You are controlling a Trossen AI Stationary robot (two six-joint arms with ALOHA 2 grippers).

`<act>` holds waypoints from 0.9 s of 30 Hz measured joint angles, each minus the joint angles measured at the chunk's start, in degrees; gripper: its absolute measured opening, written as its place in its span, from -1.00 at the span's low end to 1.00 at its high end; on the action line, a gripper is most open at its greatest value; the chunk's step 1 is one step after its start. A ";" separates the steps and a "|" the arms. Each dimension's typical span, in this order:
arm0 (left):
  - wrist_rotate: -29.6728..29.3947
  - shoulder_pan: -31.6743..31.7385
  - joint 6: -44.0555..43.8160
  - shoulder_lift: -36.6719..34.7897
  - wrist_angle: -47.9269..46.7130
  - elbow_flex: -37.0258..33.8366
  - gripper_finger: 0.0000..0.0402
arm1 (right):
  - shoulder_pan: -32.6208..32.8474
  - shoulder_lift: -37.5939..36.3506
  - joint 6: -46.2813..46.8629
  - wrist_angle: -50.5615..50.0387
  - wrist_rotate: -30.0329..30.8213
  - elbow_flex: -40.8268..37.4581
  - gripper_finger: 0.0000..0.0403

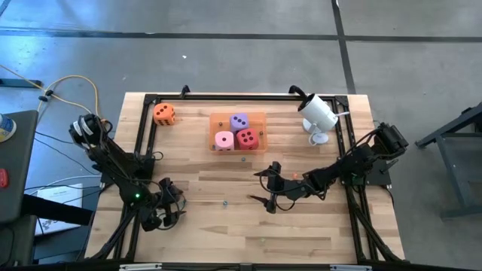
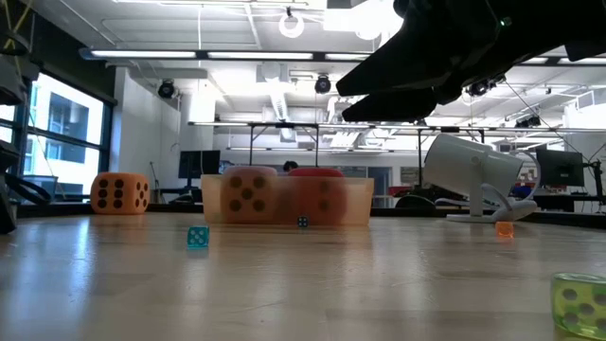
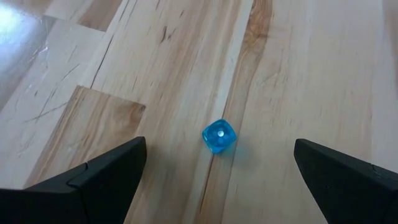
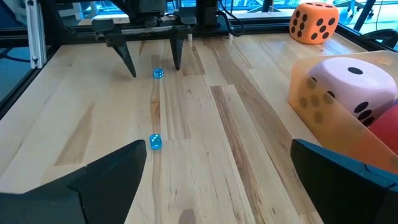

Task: Pick & Place Dice
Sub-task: Put the small light blue dice in the orange bin

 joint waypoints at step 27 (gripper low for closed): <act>-4.84 -0.15 -0.97 5.24 2.56 -0.03 0.84 | 0.00 0.00 0.00 -0.79 -0.02 0.00 0.95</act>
